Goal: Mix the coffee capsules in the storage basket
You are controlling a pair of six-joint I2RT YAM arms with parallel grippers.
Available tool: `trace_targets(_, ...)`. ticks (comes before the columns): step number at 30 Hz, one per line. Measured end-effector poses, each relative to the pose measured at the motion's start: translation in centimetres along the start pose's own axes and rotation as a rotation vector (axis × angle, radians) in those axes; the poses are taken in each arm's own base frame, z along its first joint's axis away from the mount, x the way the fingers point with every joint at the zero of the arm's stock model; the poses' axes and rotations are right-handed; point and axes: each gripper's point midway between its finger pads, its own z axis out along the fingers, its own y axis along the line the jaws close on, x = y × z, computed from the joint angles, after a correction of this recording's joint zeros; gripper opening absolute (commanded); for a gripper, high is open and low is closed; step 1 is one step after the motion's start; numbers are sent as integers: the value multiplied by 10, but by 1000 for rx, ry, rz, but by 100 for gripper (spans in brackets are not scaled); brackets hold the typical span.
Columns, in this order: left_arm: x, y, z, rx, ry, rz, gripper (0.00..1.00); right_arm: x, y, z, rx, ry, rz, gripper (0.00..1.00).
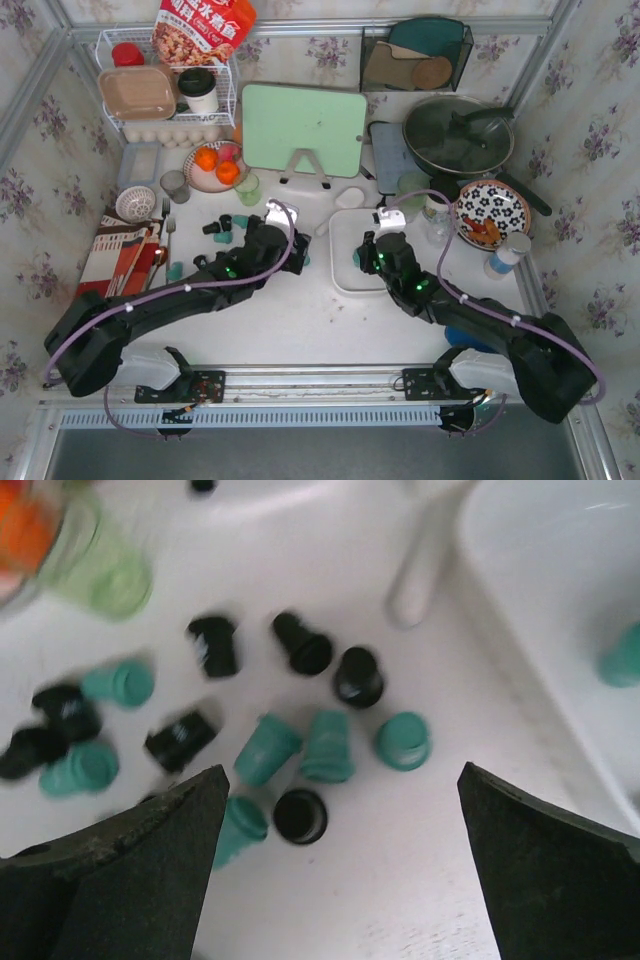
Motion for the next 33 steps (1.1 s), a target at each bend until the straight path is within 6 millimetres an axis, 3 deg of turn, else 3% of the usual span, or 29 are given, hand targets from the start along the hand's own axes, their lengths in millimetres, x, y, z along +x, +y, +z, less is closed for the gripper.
trace_targets(4,39,29,4,-174,183,-118,100,17,-8,16,57,57,-43,34)
trace_targets(9,78,44,1,-293,347,-200,82,21,-8,28,74,81,-64,44)
trace_targets(13,92,48,1,-345,408,-236,61,23,-10,28,83,89,-74,45)
trace_targets(17,101,46,0,-358,444,-244,49,19,-11,26,89,75,-72,46)
trace_targets(33,120,44,18,-360,508,-266,43,14,-16,18,111,49,-71,47)
